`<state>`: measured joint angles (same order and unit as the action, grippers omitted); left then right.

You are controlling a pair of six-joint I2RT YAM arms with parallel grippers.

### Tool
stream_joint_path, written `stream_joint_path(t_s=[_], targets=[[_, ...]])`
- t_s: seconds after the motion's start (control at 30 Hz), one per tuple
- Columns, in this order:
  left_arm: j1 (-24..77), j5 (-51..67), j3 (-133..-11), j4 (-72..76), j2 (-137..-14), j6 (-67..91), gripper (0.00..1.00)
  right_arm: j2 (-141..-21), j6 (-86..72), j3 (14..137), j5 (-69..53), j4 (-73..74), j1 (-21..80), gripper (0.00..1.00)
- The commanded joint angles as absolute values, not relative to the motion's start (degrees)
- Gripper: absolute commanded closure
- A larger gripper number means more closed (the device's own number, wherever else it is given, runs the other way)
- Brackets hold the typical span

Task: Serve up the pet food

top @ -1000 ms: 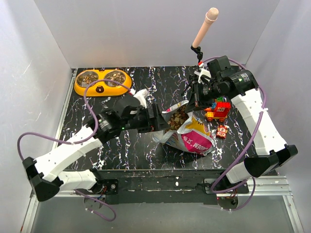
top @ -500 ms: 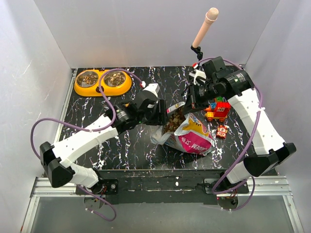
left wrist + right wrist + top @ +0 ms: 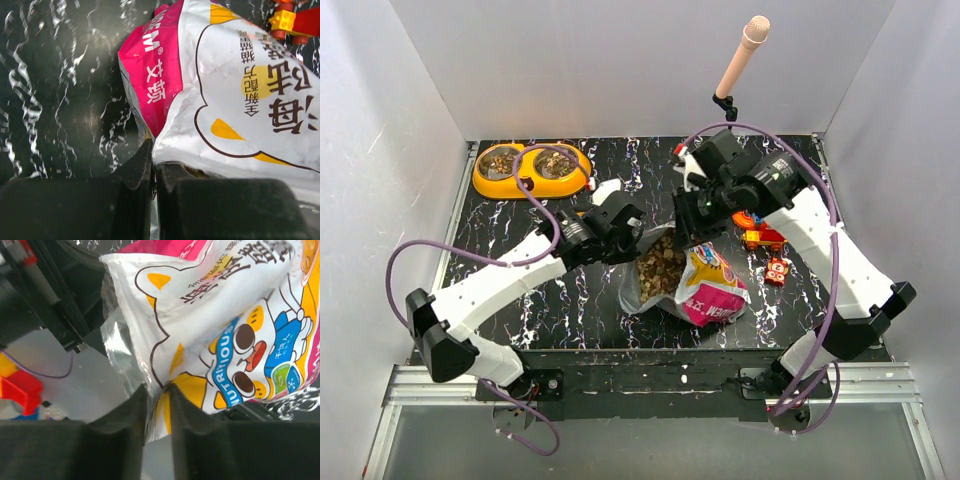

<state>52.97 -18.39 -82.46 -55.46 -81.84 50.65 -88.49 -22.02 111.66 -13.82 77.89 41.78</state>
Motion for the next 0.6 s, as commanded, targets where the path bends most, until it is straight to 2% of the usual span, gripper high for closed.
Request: stream_joint_path(t_s=[0.0,0.1,0.17,0.33,0.5,0.57], targets=[[52.38,-27.25,-87.36,-65.11,-73.13,67.56,1.0,-84.99,-28.2,111.29,-3.81,73.57,49.99,0.57],[52.38,-26.72,-87.28,-67.06,-70.85,76.36,1.0,-83.07,-31.37,107.15,2.8,71.29,54.04,0.35],[52.38,-26.8,-87.71,-66.97,-69.88,80.22,1.0,-81.22,-32.25,103.9,5.7,69.97,55.72,0.3],[52.38,-28.65,-92.19,-70.13,-70.22,88.93,1.0,-79.81,-32.69,99.76,12.82,73.55,56.69,0.31],[52.38,-34.17,-98.16,-75.67,-73.47,96.85,1.0,-78.75,-31.73,96.26,14.15,73.3,59.58,0.38],[52.21,-39.0,-101.5,-75.33,-75.31,94.94,1.0,-77.96,-31.12,94.05,16.16,74.44,60.38,0.48]])
